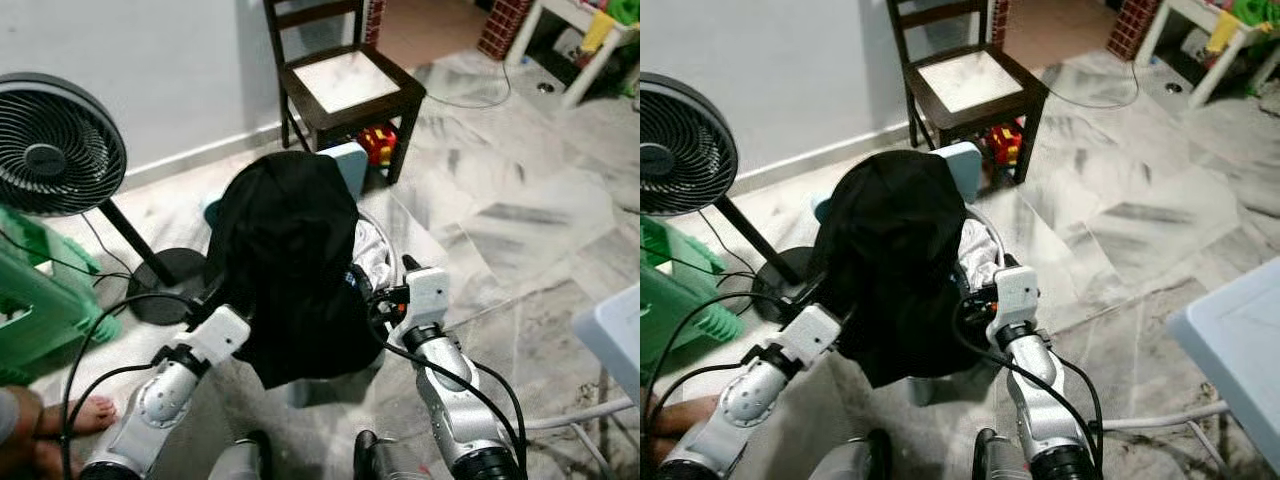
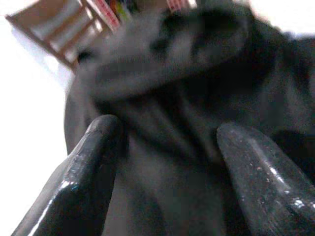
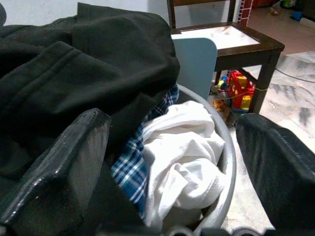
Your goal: Hang hanger
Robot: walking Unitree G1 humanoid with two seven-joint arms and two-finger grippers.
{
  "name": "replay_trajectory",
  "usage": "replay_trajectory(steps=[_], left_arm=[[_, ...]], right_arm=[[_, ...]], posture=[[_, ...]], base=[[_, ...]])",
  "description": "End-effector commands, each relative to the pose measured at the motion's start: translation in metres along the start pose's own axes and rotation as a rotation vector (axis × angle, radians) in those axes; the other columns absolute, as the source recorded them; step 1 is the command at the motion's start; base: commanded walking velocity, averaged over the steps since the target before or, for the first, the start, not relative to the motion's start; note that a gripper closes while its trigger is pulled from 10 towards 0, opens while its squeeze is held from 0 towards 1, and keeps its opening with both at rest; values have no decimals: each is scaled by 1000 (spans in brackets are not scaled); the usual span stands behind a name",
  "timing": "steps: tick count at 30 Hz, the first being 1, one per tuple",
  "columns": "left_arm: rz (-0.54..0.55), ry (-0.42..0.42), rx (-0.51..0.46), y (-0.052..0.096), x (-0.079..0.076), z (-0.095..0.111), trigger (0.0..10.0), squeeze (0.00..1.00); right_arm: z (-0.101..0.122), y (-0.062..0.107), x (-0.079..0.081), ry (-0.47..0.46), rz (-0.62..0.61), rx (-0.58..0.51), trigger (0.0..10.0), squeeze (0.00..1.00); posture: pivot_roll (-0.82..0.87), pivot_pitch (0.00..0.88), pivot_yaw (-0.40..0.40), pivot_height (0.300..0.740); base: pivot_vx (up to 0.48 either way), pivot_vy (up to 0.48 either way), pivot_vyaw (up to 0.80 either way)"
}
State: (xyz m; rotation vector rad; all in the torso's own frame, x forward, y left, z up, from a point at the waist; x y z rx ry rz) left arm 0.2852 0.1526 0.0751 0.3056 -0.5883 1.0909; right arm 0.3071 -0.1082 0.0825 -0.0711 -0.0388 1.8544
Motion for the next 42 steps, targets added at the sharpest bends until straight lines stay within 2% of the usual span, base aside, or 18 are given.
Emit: replay_trajectory(steps=[1,3,4,5,6,8,10,12,13,16,18,20,26,27,28,33,38,42], left_arm=[[24,-32,-68,-14,16,19,10000,1000],[42,-40,-78,-20,24,23,10000,1000],[74,-54,-78,-27,35,21,10000,1000],[74,-54,-78,-27,35,21,10000,1000],[91,-79,-81,-34,43,18,10000,1000],[116,-76,-47,-44,57,16,10000,1000],[112,-73,-30,-46,58,14,10000,1000],[74,-61,46,-54,59,7,10000,1000],[52,-37,82,-58,57,4,10000,0],[10,-9,123,-62,53,0,10000,0],[-82,58,182,-66,40,-6,10000,0],[-143,106,194,-68,30,-7,10000,0],[-130,283,265,-69,23,-16,10000,0],[-129,312,272,-69,22,-17,8431,0],[-125,346,276,-67,22,-19,0,0],[-120,403,292,-61,20,-26,0,0],[-58,445,295,-59,30,-29,0,0],[-13,423,281,-59,39,-29,0,0]], right_arm=[[-2,2,-1,6,2,11,10000,0],[-2,2,-1,6,-1,10,10000,0],[-2,2,-1,5,-4,10,10000,0],[-2,2,-1,5,-4,10,10000,0],[-2,3,-1,5,-4,10,10000,0],[-2,4,0,5,-8,9,10000,0],[-2,4,0,5,-9,9,10000,0],[-3,5,-1,4,-15,10,10000,0],[-3,5,-2,5,-16,9,10000,0],[-2,6,-2,6,-18,8,10000,0],[-2,6,-3,7,-21,7,10000,0],[-2,7,-3,9,-23,7,10000,0],[-1,8,-5,17,-29,5,10000,0],[-1,8,-5,16,-29,5,10000,0],[-1,8,-4,16,-29,5,10000,0],[-1,7,-1,20,-19,7,10000,0],[-1,7,-1,23,-12,12,10000,0],[-1,6,-1,26,-9,13,10000,0]], posture=[[38,232,-7,740],[37,232,-6,740],[31,231,-5,740],[31,231,-5,740],[23,228,-3,740],[14,229,-1,740],[14,229,-1,740],[9,231,0,740],[9,231,0,740],[-8,234,0,740],[-17,234,0,740],[-24,234,1,740],[-30,232,1,740],[-30,232,1,740],[-32,232,-1,740],[-24,234,-5,740],[-17,237,-10,740],[-15,237,-12,740]], base=[[0,0,0],[0,0,0],[0,0,0],[0,0,0],[0,0,0],[0,0,0],[0,0,0],[0,0,0],[0,0,0],[0,0,0],[0,0,0],[0,0,0],[0,0,0],[0,0,0],[0,0,0],[0,0,0],[0,0,0],[0,0,0]])
Point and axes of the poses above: a point about 5 cm out from each wrist's last joint towards the gripper, its own y axis pointing back from the gripper into the wrist, its own z axis along the axis of the wrist's last joint, x = y × z, the point moved 1 cm from there along -y, pointing out of the wrist towards the gripper, and after that the axes turned 2 degrees about y, right-handed, at the moved point
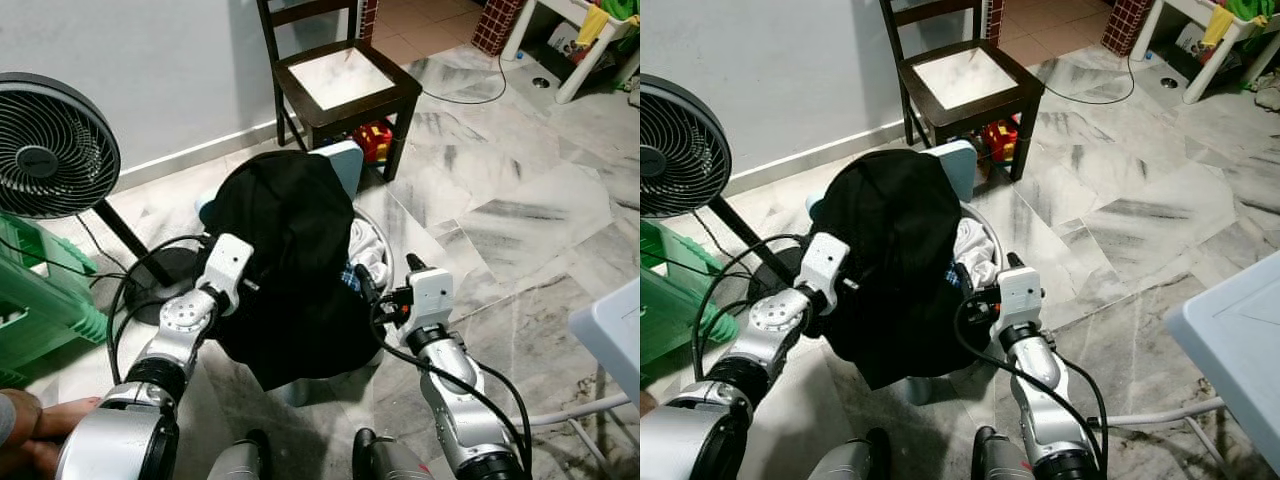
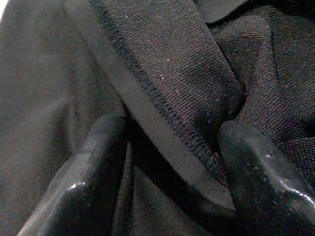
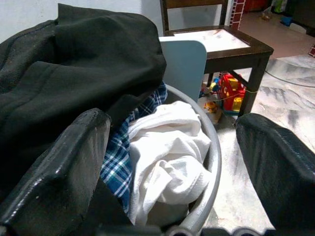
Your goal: Hang hanger
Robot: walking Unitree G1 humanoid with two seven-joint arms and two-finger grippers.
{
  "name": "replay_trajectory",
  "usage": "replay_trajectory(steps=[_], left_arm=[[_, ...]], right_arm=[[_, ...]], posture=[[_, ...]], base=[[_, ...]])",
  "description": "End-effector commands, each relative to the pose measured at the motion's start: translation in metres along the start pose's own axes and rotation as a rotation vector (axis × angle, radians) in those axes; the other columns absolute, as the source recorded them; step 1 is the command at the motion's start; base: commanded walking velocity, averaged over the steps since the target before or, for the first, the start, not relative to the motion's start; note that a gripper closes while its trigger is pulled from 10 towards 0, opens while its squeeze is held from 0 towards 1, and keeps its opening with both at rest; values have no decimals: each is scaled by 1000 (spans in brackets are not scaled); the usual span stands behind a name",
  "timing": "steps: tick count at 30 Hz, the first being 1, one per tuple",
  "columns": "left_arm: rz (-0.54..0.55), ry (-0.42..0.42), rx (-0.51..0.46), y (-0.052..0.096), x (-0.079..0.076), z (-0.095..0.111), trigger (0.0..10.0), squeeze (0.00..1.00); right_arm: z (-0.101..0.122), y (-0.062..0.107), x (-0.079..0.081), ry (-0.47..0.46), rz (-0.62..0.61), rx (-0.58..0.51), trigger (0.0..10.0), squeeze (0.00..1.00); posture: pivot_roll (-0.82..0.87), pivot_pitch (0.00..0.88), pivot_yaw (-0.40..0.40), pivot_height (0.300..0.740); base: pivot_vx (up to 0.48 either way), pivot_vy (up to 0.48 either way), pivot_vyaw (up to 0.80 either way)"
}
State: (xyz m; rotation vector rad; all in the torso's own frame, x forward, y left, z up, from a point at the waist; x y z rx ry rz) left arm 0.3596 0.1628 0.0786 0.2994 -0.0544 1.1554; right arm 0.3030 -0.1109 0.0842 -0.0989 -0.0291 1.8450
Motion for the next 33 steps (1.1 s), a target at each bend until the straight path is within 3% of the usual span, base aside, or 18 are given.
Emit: replay_trajectory(steps=[1,8,16,18,25,26,28,29,30,31,33], left_arm=[[36,0,9,3,7,-3,0,0],[124,64,-1,5,20,-1,0,0],[203,172,-84,6,34,11,0,0],[265,225,-116,8,44,17,0,0],[380,251,-183,12,71,36,0,0],[438,226,-256,13,88,60,0,0],[477,207,-332,15,101,85,0,0],[499,181,-410,16,109,110,0,0],[508,159,-481,18,114,132,0,0],[509,156,-494,18,115,135,0,0],[509,102,-586,20,117,164,0,0]], right_arm=[[-3,1,1,2,0,21,10000,0],[-3,2,0,3,-2,20,10000,0],[-2,3,-3,6,-13,16,10000,0],[-3,3,-4,5,-18,18,10000,0],[-3,3,-2,3,-19,19,10000,0],[-3,2,-2,3,-20,19,10000,0],[-3,1,-2,2,-21,18,10000,0],[-3,1,-2,2,-22,17,10000,0],[-3,0,-2,2,-23,17,10000,0],[-3,0,-1,2,-24,17,10000,0],[-3,0,-1,2,-26,17,10000,0]], posture=[[-15,237,-12,740],[-19,233,-12,740],[-22,230,-6,740],[-21,229,-7,740],[-16,227,-4,740],[-16,226,-2,740],[-16,225,-1,740],[-16,224,1,740],[-15,221,4,740],[-15,221,4,740],[-14,217,10,740]], base=[[0,0,0],[0,0,0],[0,0,0],[0,0,0],[0,0,0],[0,0,0],[0,0,0],[0,0,0],[0,0,0],[0,0,0],[0,0,0]])
Point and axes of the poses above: a point about 5 cm out from each wrist's last joint towards the gripper, its own y axis pointing back from the gripper into the wrist, its own z axis along the axis of the wrist's last joint, x = y × z, the point moved 1 cm from there along -y, pointing out of the wrist towards the gripper, and after that the axes turned 2 degrees about y, right-handed, at the moved point
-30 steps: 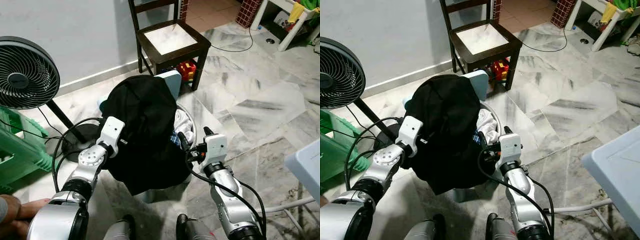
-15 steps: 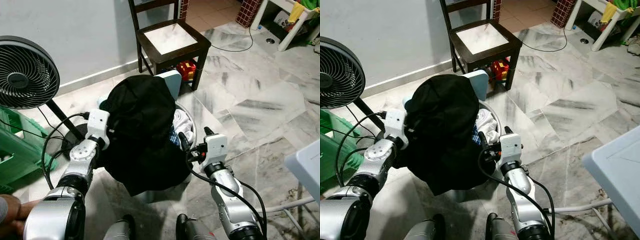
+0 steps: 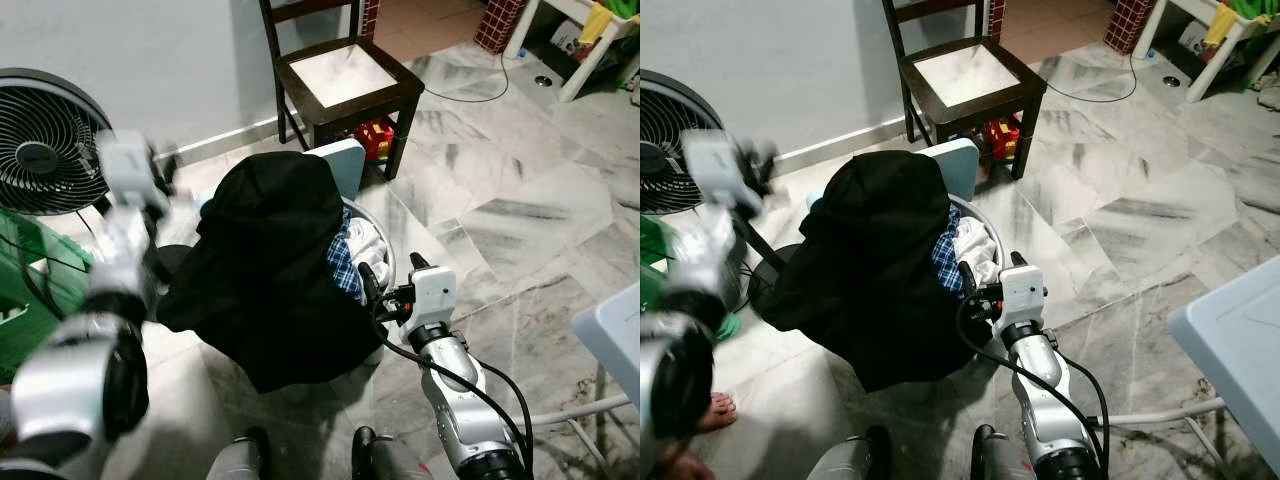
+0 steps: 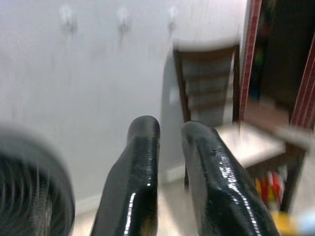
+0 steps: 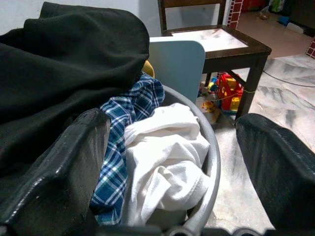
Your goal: Hang hanger
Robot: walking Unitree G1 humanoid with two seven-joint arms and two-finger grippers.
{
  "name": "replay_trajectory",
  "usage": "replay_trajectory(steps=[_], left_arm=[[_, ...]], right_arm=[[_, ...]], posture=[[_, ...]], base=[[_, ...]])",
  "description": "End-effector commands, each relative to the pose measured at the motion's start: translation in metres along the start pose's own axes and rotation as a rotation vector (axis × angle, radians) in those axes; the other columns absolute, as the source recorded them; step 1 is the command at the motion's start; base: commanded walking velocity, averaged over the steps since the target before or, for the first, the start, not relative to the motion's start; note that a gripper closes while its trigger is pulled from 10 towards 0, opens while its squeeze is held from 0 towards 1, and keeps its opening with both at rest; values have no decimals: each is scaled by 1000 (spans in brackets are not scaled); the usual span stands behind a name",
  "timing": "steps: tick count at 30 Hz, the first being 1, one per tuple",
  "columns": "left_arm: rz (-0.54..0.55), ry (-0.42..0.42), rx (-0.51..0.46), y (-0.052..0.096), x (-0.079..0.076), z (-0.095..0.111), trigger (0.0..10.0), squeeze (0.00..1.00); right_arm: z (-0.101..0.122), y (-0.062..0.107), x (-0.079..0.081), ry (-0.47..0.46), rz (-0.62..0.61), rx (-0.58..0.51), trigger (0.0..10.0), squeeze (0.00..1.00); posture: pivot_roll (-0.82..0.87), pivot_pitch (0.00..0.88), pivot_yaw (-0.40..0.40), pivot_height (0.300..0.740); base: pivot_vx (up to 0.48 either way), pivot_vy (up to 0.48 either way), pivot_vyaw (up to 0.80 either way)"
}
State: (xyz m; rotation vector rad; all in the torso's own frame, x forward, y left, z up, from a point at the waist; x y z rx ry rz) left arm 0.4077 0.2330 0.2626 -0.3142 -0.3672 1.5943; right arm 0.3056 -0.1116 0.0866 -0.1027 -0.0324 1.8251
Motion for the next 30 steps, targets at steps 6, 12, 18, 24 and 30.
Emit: replay_trajectory(steps=[6,12,18,24,30], left_arm=[[-98,-46,-184,-21,-25,46,0,0],[-290,13,-58,11,-74,-11,0,0],[-411,64,64,64,-109,-64,0,0],[-487,38,91,99,-117,-83,0,0],[-618,-87,73,148,-113,-94,0,0]], right_arm=[[-5,0,2,-5,-17,19,10000,0],[-7,3,2,-7,-26,22,10000,0],[-9,5,-1,0,-36,31,10000,0],[-10,7,-2,6,-36,37,10000,0],[-12,7,-2,13,-24,47,10000,0]], posture=[[-14,212,24,740],[-17,215,29,740],[-18,225,23,740],[-16,231,13,740],[6,247,2,740]], base=[[0,0,0],[0,0,0],[0,0,0],[0,0,0],[0,0,0]])
Point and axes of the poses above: a point about 5 cm out from each wrist's last joint towards the gripper, its own y axis pointing back from the gripper into the wrist, its own z axis along the axis of the wrist's last joint, x = y × z, the point moved 1 cm from there along -y, pointing out of the wrist towards the gripper, and after that the axes turned 2 degrees about y, right-handed, at the moved point
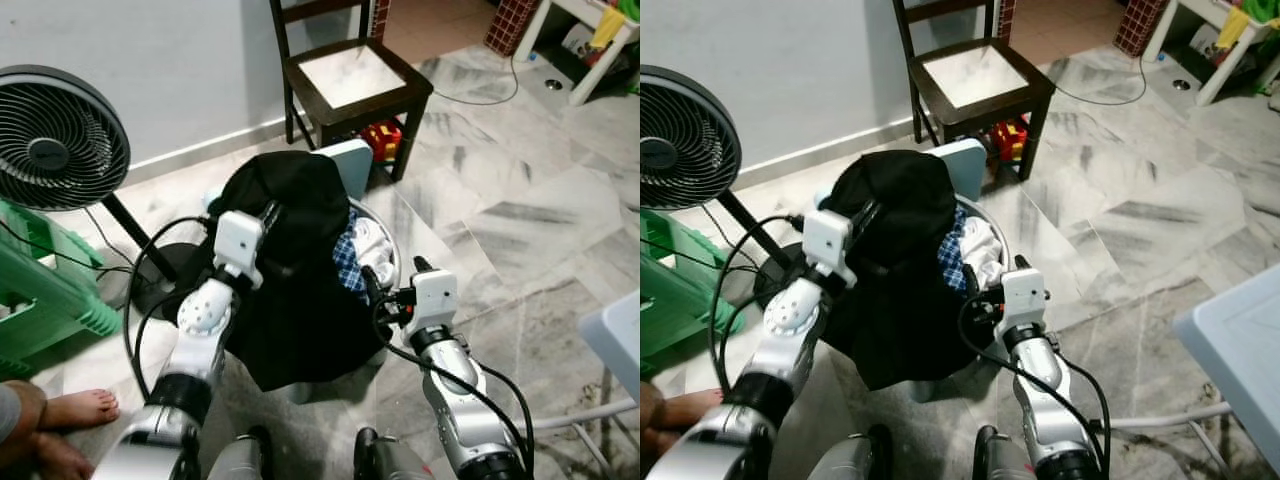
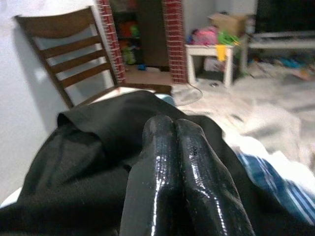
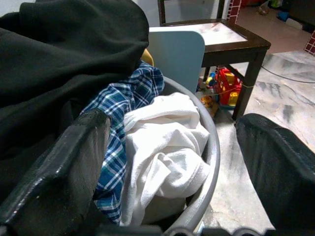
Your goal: Hang hanger
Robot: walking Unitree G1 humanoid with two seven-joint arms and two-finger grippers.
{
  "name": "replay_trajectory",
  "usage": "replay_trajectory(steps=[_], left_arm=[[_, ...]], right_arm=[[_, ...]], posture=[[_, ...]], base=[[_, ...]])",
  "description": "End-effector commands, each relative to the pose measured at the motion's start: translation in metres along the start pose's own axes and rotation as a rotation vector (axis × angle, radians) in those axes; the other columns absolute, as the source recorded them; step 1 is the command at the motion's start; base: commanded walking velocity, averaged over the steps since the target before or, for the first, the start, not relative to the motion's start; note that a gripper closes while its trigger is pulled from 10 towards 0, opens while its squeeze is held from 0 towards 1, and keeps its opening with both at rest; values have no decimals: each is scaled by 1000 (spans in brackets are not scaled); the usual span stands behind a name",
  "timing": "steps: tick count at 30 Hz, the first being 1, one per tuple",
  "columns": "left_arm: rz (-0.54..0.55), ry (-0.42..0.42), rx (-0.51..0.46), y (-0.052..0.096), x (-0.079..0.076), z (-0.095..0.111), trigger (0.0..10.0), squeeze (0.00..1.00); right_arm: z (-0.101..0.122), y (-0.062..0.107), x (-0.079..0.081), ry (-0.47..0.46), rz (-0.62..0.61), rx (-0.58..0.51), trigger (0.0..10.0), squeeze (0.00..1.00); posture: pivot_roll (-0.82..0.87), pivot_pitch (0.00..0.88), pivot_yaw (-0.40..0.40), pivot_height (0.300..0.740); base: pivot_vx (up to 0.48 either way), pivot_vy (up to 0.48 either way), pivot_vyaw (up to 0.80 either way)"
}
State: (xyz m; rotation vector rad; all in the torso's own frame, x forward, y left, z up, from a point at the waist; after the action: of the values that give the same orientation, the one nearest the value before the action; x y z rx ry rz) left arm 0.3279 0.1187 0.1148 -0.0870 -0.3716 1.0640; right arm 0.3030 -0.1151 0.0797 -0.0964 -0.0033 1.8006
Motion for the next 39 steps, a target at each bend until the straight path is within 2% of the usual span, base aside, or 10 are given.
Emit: replay_trajectory(steps=[1,5,6,7,8,11,14,21,25,39], left_arm=[[-54,-50,-11,7,-5,1,0,0],[-76,-59,0,11,-8,-1,0,0],[-124,-61,34,15,-15,-8,2745,0],[-124,-61,34,15,-15,-8,2745,0],[-180,-60,85,19,-23,-17,10000,1000],[-271,-63,146,22,-35,-27,10000,1000],[-271,-63,146,22,-35,-27,10000,1000],[-408,-82,212,20,-52,-34,10000,1000],[-504,-43,224,18,-69,-37,10000,1000],[-630,-45,379,31,-72,-57,10000,1000]], right_arm=[[-5,3,1,1,0,23,10000,0],[-5,3,2,1,3,24,10000,0],[-6,2,3,1,7,25,10000,0],[-6,2,3,1,7,25,10000,0],[-5,2,5,0,10,25,10000,0],[-5,2,6,0,8,24,10000,0],[-5,2,6,0,8,24,10000,0],[-6,4,3,2,-1,25,10000,0],[-5,4,3,3,-4,25,10000,0],[-6,4,3,6,-4,30,10000,0]], posture=[[6,247,2,740],[6,248,3,740],[9,250,4,740],[9,250,4,740],[9,252,4,740],[-1,251,10,740],[-1,251,10,740],[-16,246,15,740],[-19,246,13,740],[-26,248,14,740]], base=[[0,0,0],[0,0,0],[0,0,0],[0,0,0],[0,0,0],[0,0,0],[0,0,0],[0,0,0],[0,0,0],[0,0,0]])
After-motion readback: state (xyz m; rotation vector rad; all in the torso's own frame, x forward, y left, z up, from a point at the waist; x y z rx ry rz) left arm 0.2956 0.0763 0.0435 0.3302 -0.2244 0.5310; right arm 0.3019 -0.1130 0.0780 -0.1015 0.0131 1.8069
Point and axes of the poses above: a point about 5 cm out from each wrist's last joint towards the gripper, its own y axis pointing back from the gripper into the wrist, its own z axis along the axis of the wrist's last joint, x = y × z, the point moved 1 cm from there along -y, pointing out of the wrist towards the gripper, and after that the axes turned 2 degrees about y, right-handed, at the moved point
